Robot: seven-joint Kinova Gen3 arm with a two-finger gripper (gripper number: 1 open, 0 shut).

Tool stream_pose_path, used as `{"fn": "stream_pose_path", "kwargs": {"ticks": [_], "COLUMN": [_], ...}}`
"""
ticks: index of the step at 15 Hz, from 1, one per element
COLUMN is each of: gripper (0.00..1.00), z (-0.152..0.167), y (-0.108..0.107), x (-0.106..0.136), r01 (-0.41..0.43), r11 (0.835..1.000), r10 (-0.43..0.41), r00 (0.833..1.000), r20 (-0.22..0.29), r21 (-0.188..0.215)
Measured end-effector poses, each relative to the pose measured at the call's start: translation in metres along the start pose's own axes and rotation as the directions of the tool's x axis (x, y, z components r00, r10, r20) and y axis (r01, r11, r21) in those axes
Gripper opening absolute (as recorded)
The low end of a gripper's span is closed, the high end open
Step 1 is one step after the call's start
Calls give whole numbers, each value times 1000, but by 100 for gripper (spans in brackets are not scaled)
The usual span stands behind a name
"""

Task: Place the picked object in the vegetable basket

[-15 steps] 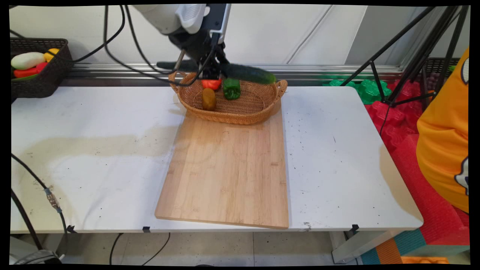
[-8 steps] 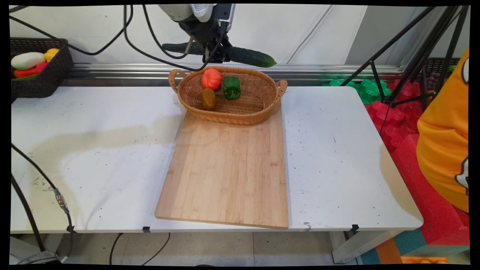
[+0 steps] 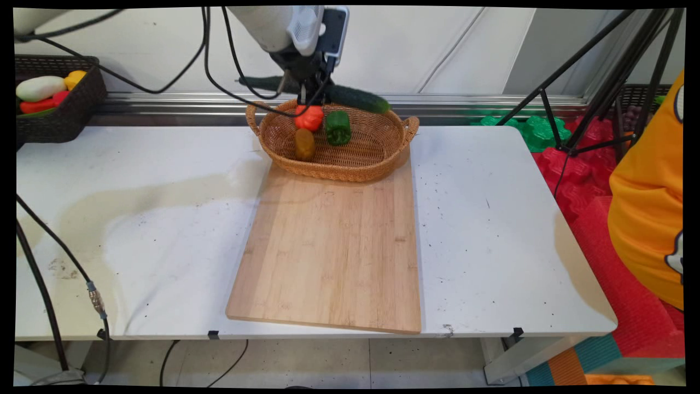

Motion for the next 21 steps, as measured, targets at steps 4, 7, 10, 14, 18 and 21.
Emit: {"fn": "stream_pose_path", "kwargs": {"ticks": [4, 7, 10, 14, 18, 21], "gripper": [0, 0, 0, 0, 100, 100], "z": [25, 41, 52, 66, 73, 75], "y": [8, 13, 16, 23, 26, 28], "x": [-2, -1, 1, 5, 10, 14], "r01": [2, 6, 6, 3, 6, 12], "r11": [999, 999, 998, 997, 997, 997], "r10": [-1, -5, -4, -1, -3, -10], "r00": [1000, 1000, 999, 999, 999, 1000], "r20": [22, 29, 33, 36, 34, 30], "r21": [-34, -47, -58, -75, -82, -80]}}
